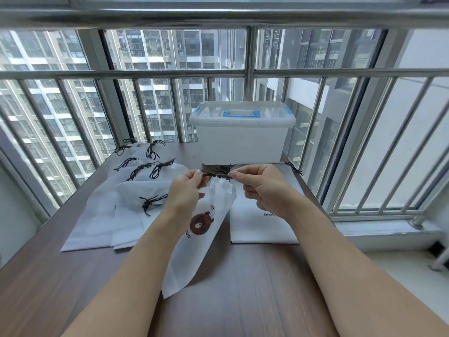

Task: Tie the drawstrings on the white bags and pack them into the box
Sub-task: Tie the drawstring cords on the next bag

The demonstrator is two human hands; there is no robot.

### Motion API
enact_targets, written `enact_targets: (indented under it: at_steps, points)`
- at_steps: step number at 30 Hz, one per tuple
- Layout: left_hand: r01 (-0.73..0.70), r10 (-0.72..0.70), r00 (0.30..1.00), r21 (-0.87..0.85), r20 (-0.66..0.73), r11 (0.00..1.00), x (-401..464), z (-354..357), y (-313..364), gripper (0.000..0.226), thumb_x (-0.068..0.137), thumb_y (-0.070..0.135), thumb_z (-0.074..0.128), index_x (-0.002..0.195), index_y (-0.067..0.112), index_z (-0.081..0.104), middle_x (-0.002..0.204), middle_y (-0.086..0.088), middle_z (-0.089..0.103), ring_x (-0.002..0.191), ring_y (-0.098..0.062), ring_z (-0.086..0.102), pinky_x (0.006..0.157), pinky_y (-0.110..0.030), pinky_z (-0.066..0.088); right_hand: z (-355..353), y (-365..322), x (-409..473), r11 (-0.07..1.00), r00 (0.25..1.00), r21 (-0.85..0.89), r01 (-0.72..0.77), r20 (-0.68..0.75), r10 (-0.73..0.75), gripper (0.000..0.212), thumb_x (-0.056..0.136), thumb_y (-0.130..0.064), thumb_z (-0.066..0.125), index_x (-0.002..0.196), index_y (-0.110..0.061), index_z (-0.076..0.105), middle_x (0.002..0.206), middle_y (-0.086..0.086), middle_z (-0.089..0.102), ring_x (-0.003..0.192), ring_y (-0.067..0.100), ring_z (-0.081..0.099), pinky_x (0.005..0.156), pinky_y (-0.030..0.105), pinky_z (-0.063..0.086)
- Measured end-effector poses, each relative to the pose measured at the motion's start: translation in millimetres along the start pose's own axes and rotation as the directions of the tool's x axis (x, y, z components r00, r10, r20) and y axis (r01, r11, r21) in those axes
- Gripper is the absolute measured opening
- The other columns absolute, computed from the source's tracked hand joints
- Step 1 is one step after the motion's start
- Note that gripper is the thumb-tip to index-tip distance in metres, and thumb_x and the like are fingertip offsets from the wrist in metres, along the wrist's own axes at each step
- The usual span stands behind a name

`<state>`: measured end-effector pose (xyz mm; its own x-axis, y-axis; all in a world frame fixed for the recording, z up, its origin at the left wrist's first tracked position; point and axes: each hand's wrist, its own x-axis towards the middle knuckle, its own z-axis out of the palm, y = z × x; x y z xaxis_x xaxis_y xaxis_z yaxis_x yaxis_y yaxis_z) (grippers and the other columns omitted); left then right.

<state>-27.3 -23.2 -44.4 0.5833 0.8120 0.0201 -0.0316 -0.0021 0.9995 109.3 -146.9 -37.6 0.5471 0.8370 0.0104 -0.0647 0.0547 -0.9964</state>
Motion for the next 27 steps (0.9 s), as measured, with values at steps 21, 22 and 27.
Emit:
enact_targets:
  at_steps: [21,22,27]
  points:
    - [-0.113,0.089,0.982,-0.141,-0.166,0.983,-2.5,9.3,-2.8,0.023,0.105,0.016,0.046,0.089,0.011,0.061,0.080,-0.001,0.061,0.076,-0.012,0.059,0.069,-0.023,0.050,16.7,-0.5,-8.3,0.694,0.973,-0.699,0.174,0.014,-0.231,0.073,0.069,-0.063,0.082,0.057,-0.001,0.045,0.056,0.002,0.032,0.053,0.015,0.026,0.052,0.029,0.023]
    - [-0.129,0.111,0.982,-0.110,-0.152,0.986,-2.0,8.1,-3.8,0.021,0.105,0.017,0.046,0.092,0.010,0.061,0.083,-0.003,0.062,0.079,-0.014,0.060,0.070,-0.024,0.051,16.6,0.5,-8.7,0.696,0.979,-0.700,0.163,0.029,-0.200,0.069,0.071,-0.056,0.084,0.057,-0.002,0.044,0.057,0.002,0.031,0.054,0.015,0.026,0.053,0.030,0.022]
    - [-0.327,0.314,0.942,0.121,0.116,0.937,-2.9,-6.4,-3.3,0.023,0.098,0.037,0.057,0.109,0.017,0.058,0.106,0.006,0.066,0.097,-0.006,0.062,0.089,-0.030,0.048,-5.8,-7.2,-13.6,0.931,0.994,-0.363,0.027,0.104,0.012,0.036,0.084,-0.035,0.077,0.059,-0.020,0.055,0.061,-0.006,0.040,0.058,0.013,0.033,0.051,0.020,0.028]
